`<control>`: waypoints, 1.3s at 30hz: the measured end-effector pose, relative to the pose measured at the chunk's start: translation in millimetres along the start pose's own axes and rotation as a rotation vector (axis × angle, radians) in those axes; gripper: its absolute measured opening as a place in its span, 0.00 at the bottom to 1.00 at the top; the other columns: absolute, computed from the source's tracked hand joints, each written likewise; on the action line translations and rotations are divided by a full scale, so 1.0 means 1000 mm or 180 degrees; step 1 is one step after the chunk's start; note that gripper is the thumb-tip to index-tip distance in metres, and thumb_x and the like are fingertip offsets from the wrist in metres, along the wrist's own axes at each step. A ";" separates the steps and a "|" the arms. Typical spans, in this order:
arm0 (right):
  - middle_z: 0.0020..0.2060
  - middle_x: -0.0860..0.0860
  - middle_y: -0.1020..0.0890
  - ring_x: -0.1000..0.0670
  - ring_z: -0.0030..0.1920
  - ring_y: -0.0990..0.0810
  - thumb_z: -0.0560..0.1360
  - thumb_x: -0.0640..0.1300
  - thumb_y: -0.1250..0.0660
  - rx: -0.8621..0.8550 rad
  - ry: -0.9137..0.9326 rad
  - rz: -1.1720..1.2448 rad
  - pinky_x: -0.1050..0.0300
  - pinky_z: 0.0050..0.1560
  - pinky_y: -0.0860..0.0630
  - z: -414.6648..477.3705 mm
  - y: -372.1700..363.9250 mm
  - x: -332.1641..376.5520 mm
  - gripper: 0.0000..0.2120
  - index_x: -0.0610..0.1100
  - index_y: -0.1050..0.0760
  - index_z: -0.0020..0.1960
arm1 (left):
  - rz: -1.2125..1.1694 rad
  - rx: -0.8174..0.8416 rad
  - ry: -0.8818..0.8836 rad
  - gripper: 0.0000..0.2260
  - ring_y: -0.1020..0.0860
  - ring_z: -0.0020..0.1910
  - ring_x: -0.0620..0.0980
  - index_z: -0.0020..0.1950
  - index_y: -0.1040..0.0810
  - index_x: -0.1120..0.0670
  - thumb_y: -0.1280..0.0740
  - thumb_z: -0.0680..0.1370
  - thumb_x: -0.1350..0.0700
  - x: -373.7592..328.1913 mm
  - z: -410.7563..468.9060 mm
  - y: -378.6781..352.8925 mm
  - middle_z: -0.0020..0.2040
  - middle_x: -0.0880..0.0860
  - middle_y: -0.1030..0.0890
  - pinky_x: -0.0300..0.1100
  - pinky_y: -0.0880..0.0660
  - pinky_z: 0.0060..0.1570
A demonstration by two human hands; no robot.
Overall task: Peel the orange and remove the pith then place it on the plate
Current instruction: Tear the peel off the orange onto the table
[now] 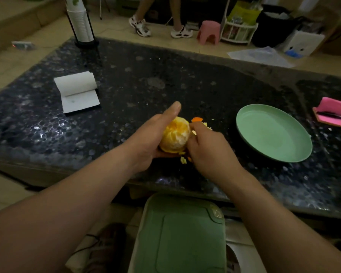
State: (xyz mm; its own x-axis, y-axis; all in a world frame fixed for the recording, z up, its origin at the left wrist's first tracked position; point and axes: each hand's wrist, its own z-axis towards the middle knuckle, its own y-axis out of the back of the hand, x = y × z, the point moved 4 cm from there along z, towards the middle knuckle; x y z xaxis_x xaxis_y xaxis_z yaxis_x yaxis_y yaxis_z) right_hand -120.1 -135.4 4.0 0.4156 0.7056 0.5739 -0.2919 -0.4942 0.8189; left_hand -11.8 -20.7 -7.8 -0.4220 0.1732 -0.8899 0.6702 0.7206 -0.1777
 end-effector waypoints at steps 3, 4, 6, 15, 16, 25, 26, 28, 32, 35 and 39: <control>0.39 0.56 0.21 0.55 0.37 0.22 0.86 0.51 0.42 -0.0018 0.0170 -0.0115 0.54 0.34 0.31 -0.005 0.000 0.005 0.12 0.51 0.25 0.66 | -0.0082 -0.0103 0.0212 0.26 0.12 0.54 0.55 0.66 0.18 0.52 0.25 0.76 0.36 0.003 -0.001 0.002 0.57 0.55 0.12 0.57 0.15 0.53; 0.41 0.56 0.19 0.55 0.38 0.21 0.86 0.52 0.41 0.0028 0.0145 0.0026 0.54 0.35 0.29 -0.005 0.000 0.007 0.14 0.52 0.25 0.69 | -0.0156 -0.0130 0.0246 0.25 0.12 0.53 0.55 0.65 0.18 0.53 0.24 0.76 0.37 0.003 -0.001 0.002 0.57 0.55 0.12 0.55 0.14 0.51; 0.45 0.57 0.17 0.57 0.41 0.18 0.85 0.53 0.38 0.0205 0.0007 0.0394 0.57 0.38 0.25 -0.004 0.002 0.008 0.16 0.55 0.25 0.71 | -0.0243 -0.0175 0.0237 0.22 0.12 0.50 0.54 0.64 0.17 0.52 0.24 0.76 0.40 0.002 -0.001 0.004 0.57 0.56 0.12 0.53 0.14 0.47; 0.51 0.55 0.16 0.53 0.46 0.19 0.82 0.49 0.36 0.0011 0.0318 -0.0176 0.55 0.42 0.24 -0.006 0.001 0.011 0.22 0.54 0.28 0.76 | 0.0045 0.0063 0.0516 0.20 0.12 0.52 0.55 0.62 0.16 0.52 0.25 0.77 0.40 0.002 -0.003 0.003 0.54 0.55 0.11 0.60 0.15 0.54; 0.51 0.55 0.16 0.54 0.46 0.19 0.82 0.50 0.35 0.0052 0.0355 -0.0167 0.53 0.44 0.22 -0.007 0.001 0.013 0.23 0.55 0.29 0.76 | 0.0079 0.0043 0.0504 0.20 0.12 0.52 0.54 0.62 0.15 0.52 0.25 0.77 0.41 0.002 -0.002 0.005 0.54 0.55 0.11 0.59 0.15 0.53; 0.47 0.53 0.17 0.53 0.43 0.20 0.81 0.45 0.36 -0.0176 0.0439 0.0118 0.51 0.43 0.22 -0.006 0.001 0.012 0.19 0.51 0.25 0.71 | -0.0086 0.0002 0.0174 0.15 0.14 0.52 0.55 0.63 0.16 0.52 0.27 0.80 0.47 0.007 0.001 0.003 0.56 0.56 0.13 0.58 0.15 0.54; 0.47 0.53 0.17 0.52 0.43 0.20 0.81 0.45 0.37 -0.0190 0.0442 0.0133 0.51 0.43 0.22 -0.005 0.001 0.012 0.19 0.51 0.25 0.71 | -0.0091 -0.0006 0.0148 0.15 0.14 0.53 0.55 0.63 0.17 0.52 0.27 0.80 0.46 0.008 0.001 0.004 0.57 0.56 0.13 0.59 0.15 0.55; 0.47 0.53 0.17 0.52 0.44 0.19 0.81 0.44 0.37 -0.0185 0.0445 0.0178 0.51 0.44 0.21 -0.004 -0.001 0.011 0.20 0.51 0.25 0.72 | -0.0116 -0.0019 0.0114 0.16 0.14 0.53 0.55 0.64 0.17 0.53 0.26 0.80 0.47 0.008 0.003 0.005 0.57 0.56 0.13 0.57 0.15 0.54; 0.48 0.55 0.17 0.55 0.44 0.19 0.83 0.45 0.38 -0.0085 0.0396 0.0316 0.55 0.42 0.23 -0.002 -0.004 0.008 0.20 0.53 0.26 0.74 | -0.0150 -0.0009 0.0092 0.15 0.14 0.52 0.55 0.64 0.18 0.53 0.27 0.80 0.48 0.008 0.004 0.008 0.56 0.57 0.13 0.56 0.15 0.54; 0.48 0.54 0.16 0.54 0.44 0.19 0.83 0.44 0.38 -0.0065 0.0420 0.0327 0.53 0.42 0.22 -0.001 -0.005 0.008 0.19 0.52 0.26 0.73 | -0.0133 0.0007 0.0081 0.16 0.14 0.54 0.56 0.65 0.18 0.53 0.27 0.81 0.48 0.008 0.003 0.009 0.59 0.57 0.13 0.60 0.16 0.58; 0.48 0.53 0.17 0.53 0.44 0.19 0.81 0.42 0.37 -0.0203 0.0437 0.0319 0.52 0.43 0.23 -0.001 -0.004 0.008 0.18 0.51 0.24 0.70 | -0.0169 -0.0018 -0.0001 0.14 0.14 0.55 0.56 0.64 0.18 0.52 0.27 0.81 0.48 0.010 0.001 0.005 0.58 0.57 0.13 0.62 0.17 0.59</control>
State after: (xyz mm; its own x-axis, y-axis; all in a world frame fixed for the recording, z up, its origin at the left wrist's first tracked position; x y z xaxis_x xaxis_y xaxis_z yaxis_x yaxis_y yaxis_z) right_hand -116.7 -127.6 5.0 0.2613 0.7193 0.6437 -0.3817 -0.5355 0.7533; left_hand -12.0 -16.1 -18.3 -0.4568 0.1343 -0.8794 0.6435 0.7325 -0.2224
